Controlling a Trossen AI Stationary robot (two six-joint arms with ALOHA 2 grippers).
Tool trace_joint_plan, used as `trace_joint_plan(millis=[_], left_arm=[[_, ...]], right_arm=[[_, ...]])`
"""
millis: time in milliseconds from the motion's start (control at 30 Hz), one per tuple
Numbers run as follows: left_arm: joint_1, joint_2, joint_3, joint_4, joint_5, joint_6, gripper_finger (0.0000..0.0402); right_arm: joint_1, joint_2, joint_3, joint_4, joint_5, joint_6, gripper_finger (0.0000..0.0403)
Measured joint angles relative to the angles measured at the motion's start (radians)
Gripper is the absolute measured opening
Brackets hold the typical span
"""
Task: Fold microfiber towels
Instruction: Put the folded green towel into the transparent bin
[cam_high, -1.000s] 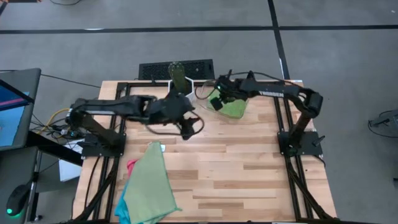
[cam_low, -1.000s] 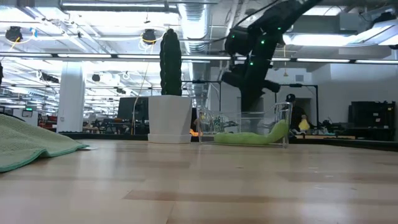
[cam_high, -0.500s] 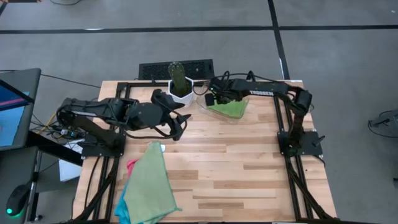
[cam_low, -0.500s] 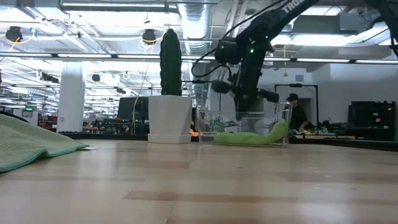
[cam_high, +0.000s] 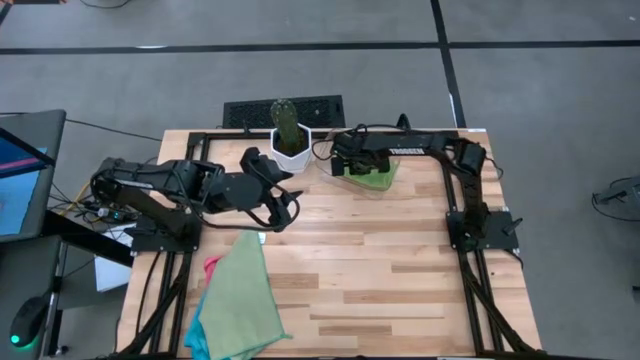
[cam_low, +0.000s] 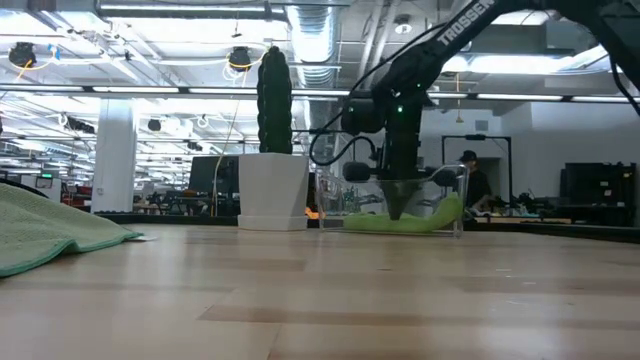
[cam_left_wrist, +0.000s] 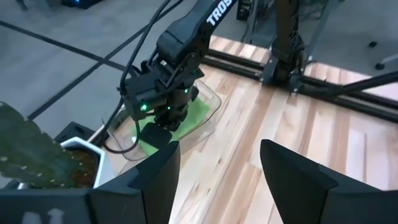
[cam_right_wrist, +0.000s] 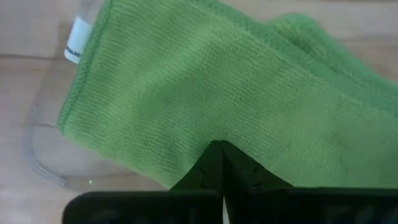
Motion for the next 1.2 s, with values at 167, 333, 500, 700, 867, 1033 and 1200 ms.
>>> trace_joint_plan(millis=[167, 333, 500, 700, 867, 1033, 1200], left_arm=[[0.000, 0.000, 0.000, -0.006, 0.000, 0.024, 0.0215], [0.000, 0.000, 0.000, -0.004, -0.006, 0.024, 0.0215], [0.000, 0.000, 0.000, 0.001, -0.006, 0.018, 0.0215], [-0.005, 0.000, 0.000, -0.001, -0.002, 0.011, 0.0215], [-0.005, 0.000, 0.000, -0.005, 0.000, 0.012, 0.0215], [-0.005, 0.000, 0.000, -0.005, -0.003, 0.013, 0.0215], [-0.005, 0.000, 0.000, -0.005, -0.004, 0.018, 0.0215]], right_arm=[[-0.001, 0.007, -0.002, 0.068, -0.019, -0.020, 0.0008], [0.000, 0.002, 0.061, 0.075, -0.038, -0.102, 0.0016], [0.015, 0.002, 0.146, 0.029, -0.017, -0.175, 0.0017], [0.027, 0.003, 0.214, -0.132, 0.104, -0.177, 0.0010], [0.030, 0.007, 0.193, -0.120, 0.133, -0.146, 0.0015], [0.027, 0.007, 0.133, -0.128, 0.154, -0.113, 0.0009], [0.034, 0.007, 0.061, -0.037, 0.128, -0.088, 0.0013]])
